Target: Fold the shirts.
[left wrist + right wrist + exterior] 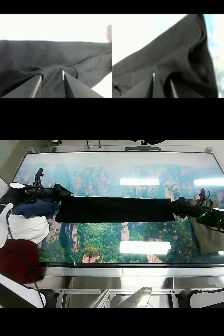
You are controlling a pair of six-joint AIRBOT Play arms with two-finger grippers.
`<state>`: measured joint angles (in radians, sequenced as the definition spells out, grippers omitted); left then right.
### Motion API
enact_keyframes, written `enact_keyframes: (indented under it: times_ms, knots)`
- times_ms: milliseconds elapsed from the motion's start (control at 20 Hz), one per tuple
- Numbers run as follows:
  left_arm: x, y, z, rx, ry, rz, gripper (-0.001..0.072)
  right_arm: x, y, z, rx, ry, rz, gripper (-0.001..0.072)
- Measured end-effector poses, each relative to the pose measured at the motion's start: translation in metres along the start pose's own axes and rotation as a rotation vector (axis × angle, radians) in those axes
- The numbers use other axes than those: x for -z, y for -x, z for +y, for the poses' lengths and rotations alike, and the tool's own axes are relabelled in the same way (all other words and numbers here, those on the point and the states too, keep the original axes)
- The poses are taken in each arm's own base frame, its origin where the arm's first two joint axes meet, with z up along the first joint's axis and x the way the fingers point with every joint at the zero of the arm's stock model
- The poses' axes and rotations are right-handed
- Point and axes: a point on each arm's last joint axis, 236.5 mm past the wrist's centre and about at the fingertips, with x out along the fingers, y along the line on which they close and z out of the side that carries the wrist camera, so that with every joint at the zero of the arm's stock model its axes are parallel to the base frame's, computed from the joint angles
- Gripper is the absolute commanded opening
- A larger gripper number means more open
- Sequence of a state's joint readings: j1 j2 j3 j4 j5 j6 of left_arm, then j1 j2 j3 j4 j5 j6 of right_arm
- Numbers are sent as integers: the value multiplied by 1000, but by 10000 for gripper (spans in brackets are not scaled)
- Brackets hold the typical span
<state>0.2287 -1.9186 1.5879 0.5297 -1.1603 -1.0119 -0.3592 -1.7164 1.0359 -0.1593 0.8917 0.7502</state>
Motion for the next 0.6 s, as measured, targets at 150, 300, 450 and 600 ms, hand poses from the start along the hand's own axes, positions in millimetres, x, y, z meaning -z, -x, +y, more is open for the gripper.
enact_keyframes:
  times_ms: [150,300,450,600]
  knots:
    - [-14,5,-10,43,-46,24,292,-19,8,0,32,96,-14,610]
    - [-40,29,-25,61,-94,-5,292,-34,21,-8,112,169,5,641]
    - [-63,54,-40,65,-125,-47,291,-33,26,-16,175,218,61,641]
    - [-72,70,-47,67,-122,-62,229,-25,21,-30,209,218,110,635]
